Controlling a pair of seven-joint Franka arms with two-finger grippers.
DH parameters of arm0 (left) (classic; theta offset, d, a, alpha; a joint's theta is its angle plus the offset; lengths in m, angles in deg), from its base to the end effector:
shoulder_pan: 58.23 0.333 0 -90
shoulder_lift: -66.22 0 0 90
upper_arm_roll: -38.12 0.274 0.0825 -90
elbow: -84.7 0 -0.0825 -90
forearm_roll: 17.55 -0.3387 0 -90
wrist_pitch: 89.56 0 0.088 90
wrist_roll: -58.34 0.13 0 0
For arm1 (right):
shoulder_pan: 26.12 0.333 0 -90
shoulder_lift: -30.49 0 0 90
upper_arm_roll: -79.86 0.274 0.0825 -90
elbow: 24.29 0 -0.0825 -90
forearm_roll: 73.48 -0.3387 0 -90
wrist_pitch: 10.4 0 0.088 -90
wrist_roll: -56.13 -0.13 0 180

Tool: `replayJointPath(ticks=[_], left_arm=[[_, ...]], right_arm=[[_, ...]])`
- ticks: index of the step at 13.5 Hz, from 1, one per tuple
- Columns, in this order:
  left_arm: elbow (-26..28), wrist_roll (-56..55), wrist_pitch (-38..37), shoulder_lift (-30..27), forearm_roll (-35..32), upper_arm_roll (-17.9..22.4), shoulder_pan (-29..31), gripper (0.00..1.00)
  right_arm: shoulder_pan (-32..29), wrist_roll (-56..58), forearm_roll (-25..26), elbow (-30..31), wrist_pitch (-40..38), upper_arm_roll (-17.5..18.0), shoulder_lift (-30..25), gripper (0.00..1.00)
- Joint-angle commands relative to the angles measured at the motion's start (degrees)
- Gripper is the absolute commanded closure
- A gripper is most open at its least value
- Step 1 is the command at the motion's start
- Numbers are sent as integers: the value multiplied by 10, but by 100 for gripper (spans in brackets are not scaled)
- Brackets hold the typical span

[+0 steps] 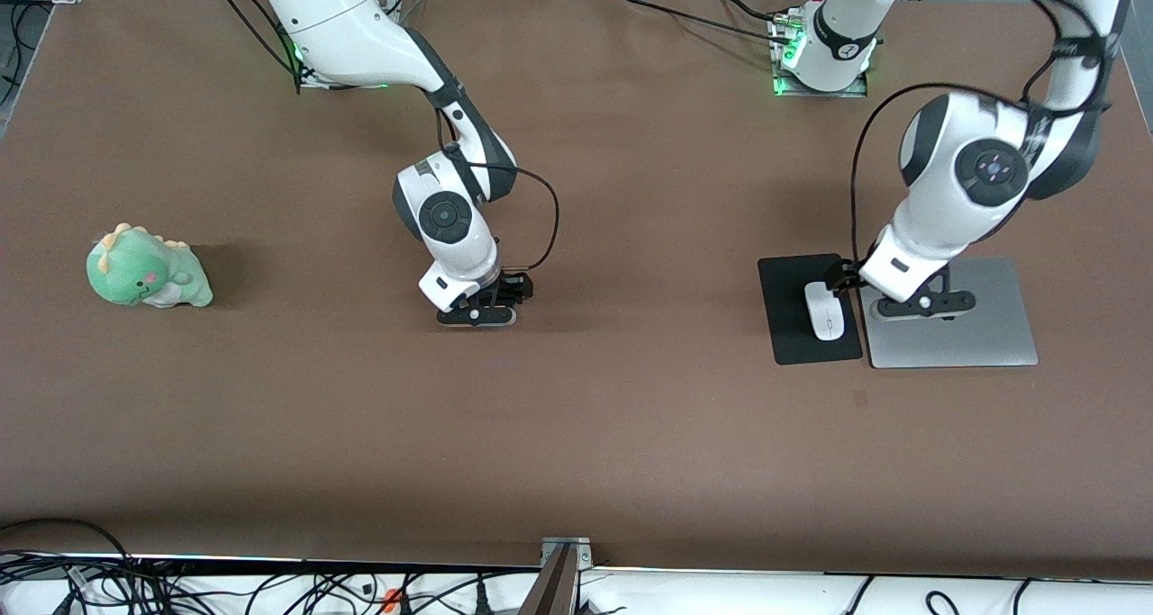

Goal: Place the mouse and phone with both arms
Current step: 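Release the mouse on the pad while the right gripper grasps the phone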

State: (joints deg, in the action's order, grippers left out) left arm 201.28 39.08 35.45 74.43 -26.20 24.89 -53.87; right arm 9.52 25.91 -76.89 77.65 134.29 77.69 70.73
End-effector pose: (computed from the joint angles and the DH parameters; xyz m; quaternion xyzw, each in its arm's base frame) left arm 0.5300 -0.0727 0.3395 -0.9978 -0.0487 -0.0154 0.0432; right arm 0.5054 0.3354 0.1461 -0.9997 -0.0092 -0.0160 0.0165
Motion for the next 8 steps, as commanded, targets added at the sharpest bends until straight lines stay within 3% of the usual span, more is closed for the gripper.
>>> replayJointPath(ticks=[1,3,5,8], left_arm=[[-75,2,-117,-27,25,-5,7,0],[-167,25,-241,-26,63,0,13,0],[-218,72,-298,-27,65,1,44,0],[-232,92,-328,-58,65,1,64,0]], right_arm=[[7,2,1,5,9,-7,2,6],[7,2,1,4,8,-7,4,20],[6,4,1,3,3,-7,3,41],[2,13,1,-22,-66,-12,-10,48]])
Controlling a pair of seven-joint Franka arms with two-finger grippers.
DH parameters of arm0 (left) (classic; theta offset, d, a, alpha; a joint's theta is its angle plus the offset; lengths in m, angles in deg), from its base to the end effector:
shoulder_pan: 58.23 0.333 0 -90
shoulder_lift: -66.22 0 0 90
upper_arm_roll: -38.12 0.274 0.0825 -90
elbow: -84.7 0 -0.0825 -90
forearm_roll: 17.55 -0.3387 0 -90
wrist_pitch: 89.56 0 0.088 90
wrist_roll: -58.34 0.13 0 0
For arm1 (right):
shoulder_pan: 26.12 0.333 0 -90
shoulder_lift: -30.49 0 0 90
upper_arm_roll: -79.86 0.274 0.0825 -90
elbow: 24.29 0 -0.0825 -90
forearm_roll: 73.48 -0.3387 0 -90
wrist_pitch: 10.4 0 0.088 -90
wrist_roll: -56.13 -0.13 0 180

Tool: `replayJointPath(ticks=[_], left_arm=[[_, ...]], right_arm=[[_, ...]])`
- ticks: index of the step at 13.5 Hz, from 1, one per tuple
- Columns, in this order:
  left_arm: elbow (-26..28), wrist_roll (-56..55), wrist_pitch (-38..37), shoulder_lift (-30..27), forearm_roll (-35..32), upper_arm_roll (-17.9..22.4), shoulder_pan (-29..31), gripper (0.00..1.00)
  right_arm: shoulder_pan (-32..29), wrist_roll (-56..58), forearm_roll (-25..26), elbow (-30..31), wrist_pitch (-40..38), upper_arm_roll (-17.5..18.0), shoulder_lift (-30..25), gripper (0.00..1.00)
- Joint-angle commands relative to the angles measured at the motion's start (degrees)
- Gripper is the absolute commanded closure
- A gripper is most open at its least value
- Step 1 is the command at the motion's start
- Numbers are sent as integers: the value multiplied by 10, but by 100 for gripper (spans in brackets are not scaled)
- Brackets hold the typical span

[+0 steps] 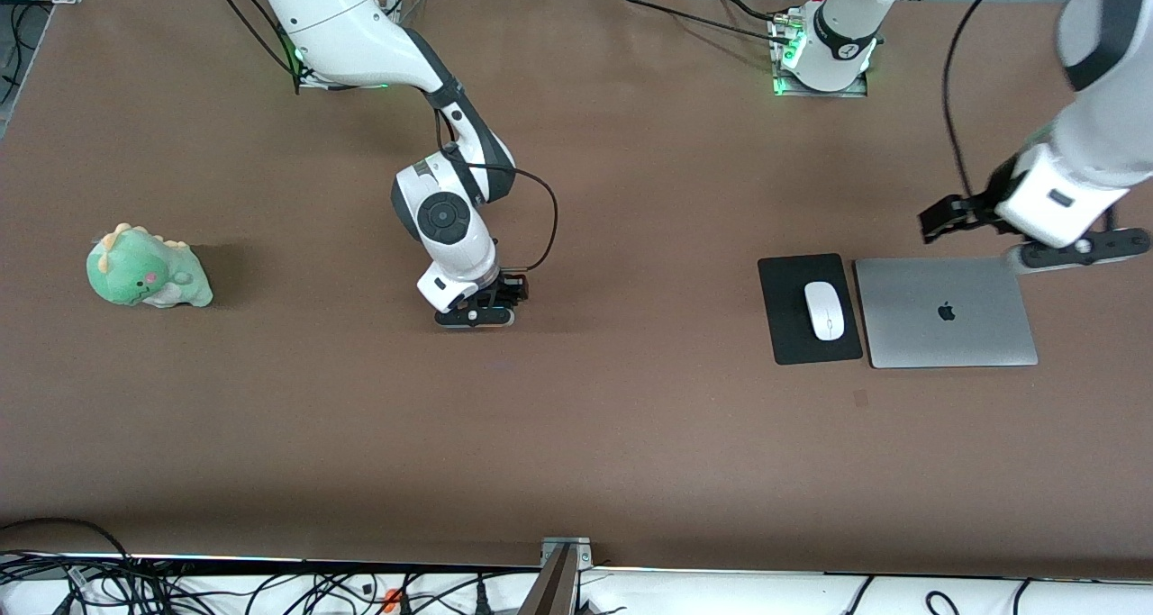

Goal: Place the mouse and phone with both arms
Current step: 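Release the mouse on the pad while the right gripper grasps the phone, then carry the black phone with the right gripper toward the green plush toy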

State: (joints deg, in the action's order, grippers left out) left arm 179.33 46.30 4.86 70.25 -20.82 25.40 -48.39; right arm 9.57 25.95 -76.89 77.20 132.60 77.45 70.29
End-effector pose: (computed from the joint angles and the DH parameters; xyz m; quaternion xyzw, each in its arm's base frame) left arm 0.5265 -0.0167 0.4959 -0.9962 -0.0766 0.0331 0.0251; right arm 0.5066 0.3343 0.1510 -0.9998 -0.0086 -0.0105 0.0123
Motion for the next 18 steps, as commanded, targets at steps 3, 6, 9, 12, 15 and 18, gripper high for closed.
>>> replayJointPath(ticks=[3,6,9,12,15,18], left_arm=[[-13,12,-39,-26,12,-12,8,0],[-34,11,-39,-24,12,-10,5,0],[-37,10,-42,-24,20,-13,0,0],[-37,12,-43,-24,20,-12,-4,0],[-37,11,-43,-25,19,47,-73,0],[-37,13,-52,-23,19,62,-85,0]], right_arm=[[-6,57,-1,-70,-165,-32,-20,50],[-47,134,-6,-77,-202,-37,-38,50],[-86,186,-6,-52,-211,-54,-67,51],[-141,238,-9,0,-194,-72,-104,51],[-204,274,-9,98,-106,-72,-143,52],[-254,310,-10,202,25,-72,-163,52]])
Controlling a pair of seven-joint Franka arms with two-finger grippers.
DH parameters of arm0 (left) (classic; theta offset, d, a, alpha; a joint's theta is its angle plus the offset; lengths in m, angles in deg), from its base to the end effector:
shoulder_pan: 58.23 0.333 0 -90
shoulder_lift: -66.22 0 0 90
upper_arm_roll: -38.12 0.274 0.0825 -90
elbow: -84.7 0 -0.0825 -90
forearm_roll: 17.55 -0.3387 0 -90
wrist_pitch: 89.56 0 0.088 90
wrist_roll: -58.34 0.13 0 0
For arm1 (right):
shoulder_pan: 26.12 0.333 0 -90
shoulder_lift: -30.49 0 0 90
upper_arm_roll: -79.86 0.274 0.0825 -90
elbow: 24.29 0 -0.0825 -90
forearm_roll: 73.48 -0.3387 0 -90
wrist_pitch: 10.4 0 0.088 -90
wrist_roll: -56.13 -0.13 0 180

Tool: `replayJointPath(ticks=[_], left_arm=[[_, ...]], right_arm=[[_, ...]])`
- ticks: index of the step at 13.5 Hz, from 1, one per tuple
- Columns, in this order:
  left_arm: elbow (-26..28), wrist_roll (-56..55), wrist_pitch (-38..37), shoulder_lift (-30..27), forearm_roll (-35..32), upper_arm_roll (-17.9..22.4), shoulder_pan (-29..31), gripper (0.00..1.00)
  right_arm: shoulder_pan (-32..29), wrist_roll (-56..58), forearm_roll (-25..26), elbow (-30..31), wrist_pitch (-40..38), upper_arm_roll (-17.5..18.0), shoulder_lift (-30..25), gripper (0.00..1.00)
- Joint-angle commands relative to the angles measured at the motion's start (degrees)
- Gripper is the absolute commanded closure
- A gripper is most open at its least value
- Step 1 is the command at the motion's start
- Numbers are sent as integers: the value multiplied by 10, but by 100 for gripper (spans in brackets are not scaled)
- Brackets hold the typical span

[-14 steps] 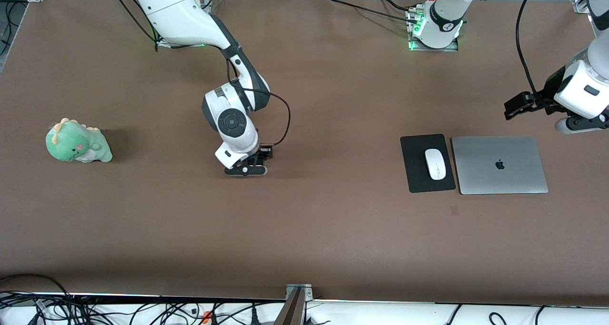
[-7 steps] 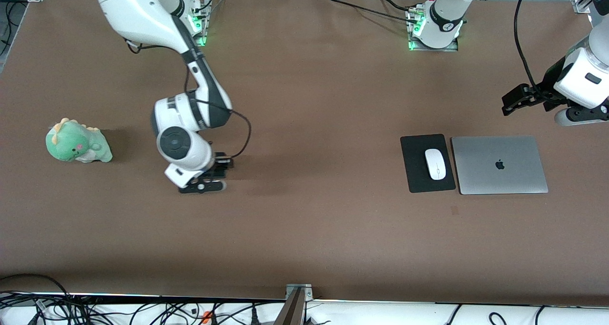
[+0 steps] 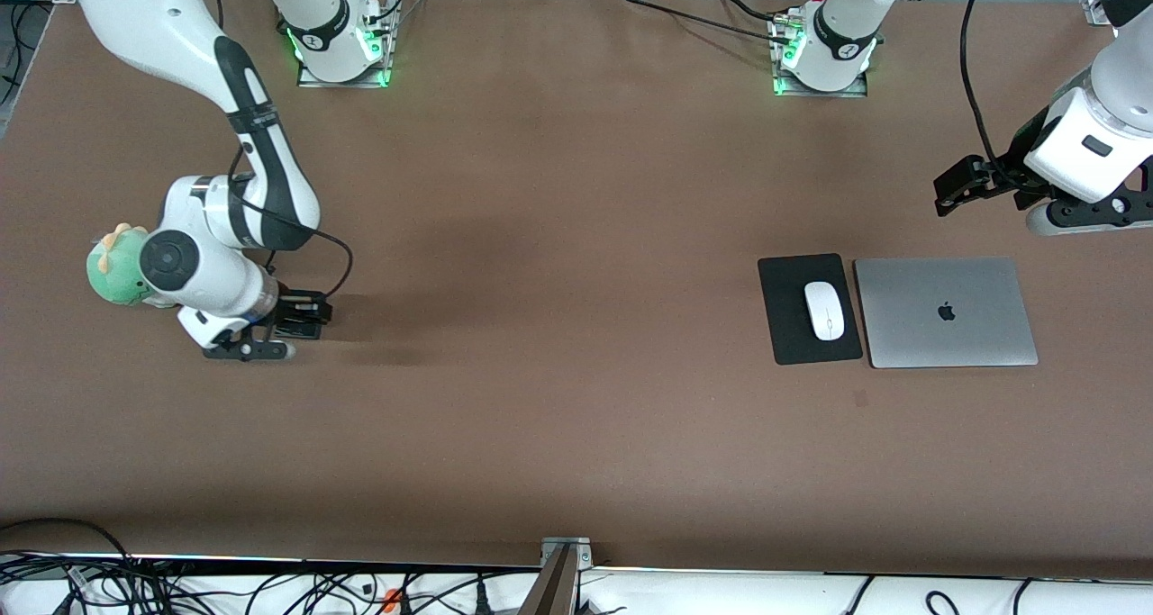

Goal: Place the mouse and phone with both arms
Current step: 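Carry the black phone with the right gripper toward the green plush toy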

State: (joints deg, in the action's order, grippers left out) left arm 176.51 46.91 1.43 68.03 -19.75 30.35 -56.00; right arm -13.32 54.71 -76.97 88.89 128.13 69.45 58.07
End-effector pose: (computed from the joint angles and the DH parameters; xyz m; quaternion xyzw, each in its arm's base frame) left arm 0.5144 -0.0441 0.5315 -0.9983 -0.0506 0.0200 0.0202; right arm 0.5615 0.0248 0.1984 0.9996 -0.0052 -0.0141 0.0227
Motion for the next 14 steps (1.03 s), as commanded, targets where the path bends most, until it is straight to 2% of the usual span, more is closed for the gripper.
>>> replayJointPath(ticks=[1,4,9,11,13,14], left_arm=[[-9,6,-17,0,10,10,-7,0],[-7,8,-13,2,9,9,-5,0],[-10,4,-3,5,2,12,-5,0],[-11,9,-4,6,0,11,-5,0],[-12,9,-4,13,0,9,-6,0],[-12,8,-5,13,-1,8,-6,0]], right_arm=[[-37,47,-9,107,101,8,-42,52],[-67,69,-10,142,146,9,-42,52],[-84,96,-10,150,180,8,-25,51],[-84,103,-11,150,180,8,-25,36],[-84,103,-10,150,179,8,-24,1],[-84,104,-10,148,177,9,-24,0]])
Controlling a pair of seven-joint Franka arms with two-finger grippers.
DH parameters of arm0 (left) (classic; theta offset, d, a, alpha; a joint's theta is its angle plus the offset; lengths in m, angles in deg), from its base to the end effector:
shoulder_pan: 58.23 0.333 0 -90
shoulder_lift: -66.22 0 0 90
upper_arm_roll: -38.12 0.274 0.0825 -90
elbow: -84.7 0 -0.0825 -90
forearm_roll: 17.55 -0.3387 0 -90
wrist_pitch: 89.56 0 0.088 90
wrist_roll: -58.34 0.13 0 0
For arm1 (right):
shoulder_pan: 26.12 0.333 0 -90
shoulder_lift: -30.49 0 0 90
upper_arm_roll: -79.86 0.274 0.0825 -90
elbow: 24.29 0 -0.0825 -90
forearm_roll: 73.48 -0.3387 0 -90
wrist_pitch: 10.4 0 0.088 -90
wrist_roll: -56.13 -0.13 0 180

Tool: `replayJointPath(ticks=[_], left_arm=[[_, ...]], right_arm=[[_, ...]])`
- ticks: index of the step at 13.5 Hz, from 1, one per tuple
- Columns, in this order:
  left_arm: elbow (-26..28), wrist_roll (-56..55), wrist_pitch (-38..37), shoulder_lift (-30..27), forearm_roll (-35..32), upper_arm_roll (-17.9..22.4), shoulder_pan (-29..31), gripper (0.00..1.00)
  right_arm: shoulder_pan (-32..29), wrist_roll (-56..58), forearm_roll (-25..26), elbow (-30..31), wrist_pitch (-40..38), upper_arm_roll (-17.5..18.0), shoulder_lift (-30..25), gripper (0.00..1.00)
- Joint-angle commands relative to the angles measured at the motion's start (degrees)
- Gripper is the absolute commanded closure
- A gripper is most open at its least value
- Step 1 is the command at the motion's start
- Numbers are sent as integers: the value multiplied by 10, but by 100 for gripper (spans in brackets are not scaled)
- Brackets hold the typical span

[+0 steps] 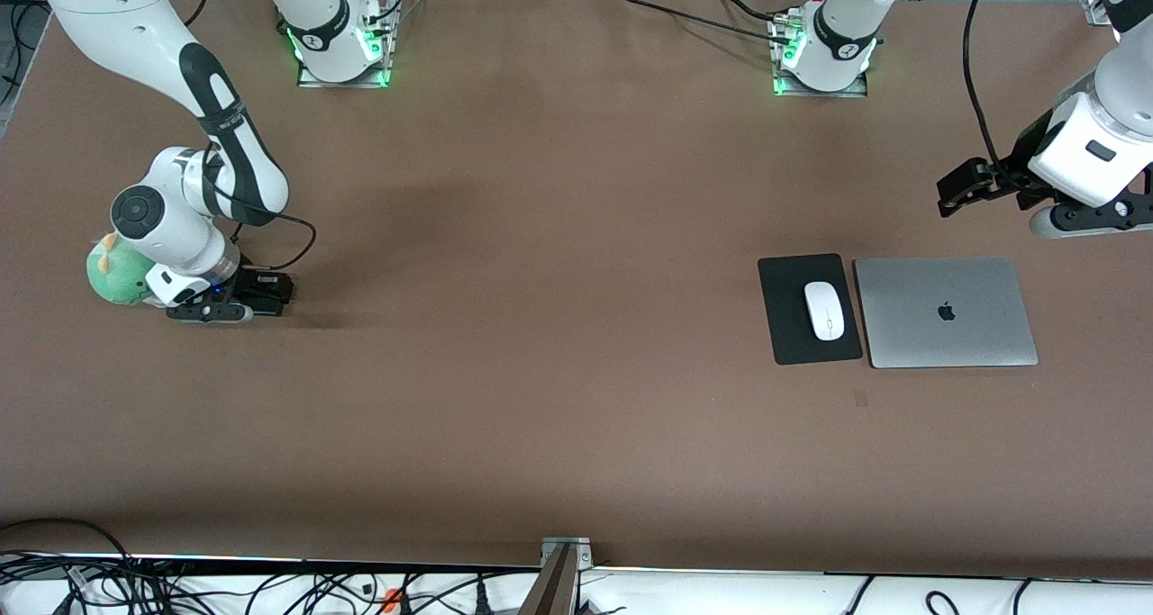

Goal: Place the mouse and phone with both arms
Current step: 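Carry the black phone with the right gripper toward the green plush toy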

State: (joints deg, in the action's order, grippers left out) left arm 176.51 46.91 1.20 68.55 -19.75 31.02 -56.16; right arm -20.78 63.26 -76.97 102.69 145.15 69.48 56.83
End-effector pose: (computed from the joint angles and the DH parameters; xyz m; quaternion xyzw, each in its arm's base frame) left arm 0.5160 -0.0394 0.5265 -0.9979 -0.0550 0.0266 0.0207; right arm 0.5131 -0.0517 0.1539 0.9994 0.0010 0.0211 0.0289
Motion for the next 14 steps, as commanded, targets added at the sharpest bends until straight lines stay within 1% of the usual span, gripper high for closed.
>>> replayJointPath(ticks=[1,3,4,6,11,12,14], left_arm=[[-13,9,-2,8,-1,2,-3,0],[-26,8,-4,8,0,6,-3,0],[-26,9,-4,8,0,6,-3,0],[-26,10,-3,19,0,3,-4,0],[-31,7,-10,15,1,7,-2,0],[-43,5,-25,11,2,7,-2,0],[-54,3,-23,17,3,1,-4,0]], right_arm=[[-9,19,-10,8,4,9,-13,0],[-9,33,-10,1,-7,10,-18,0],[-9,33,-10,-15,-42,10,-21,0],[-9,33,-10,-62,-136,10,-34,0],[-9,32,-30,-134,-282,9,-80,0],[-9,32,-30,-151,-320,9,-95,0],[-8,26,-30,-185,-407,8,-132,0]])
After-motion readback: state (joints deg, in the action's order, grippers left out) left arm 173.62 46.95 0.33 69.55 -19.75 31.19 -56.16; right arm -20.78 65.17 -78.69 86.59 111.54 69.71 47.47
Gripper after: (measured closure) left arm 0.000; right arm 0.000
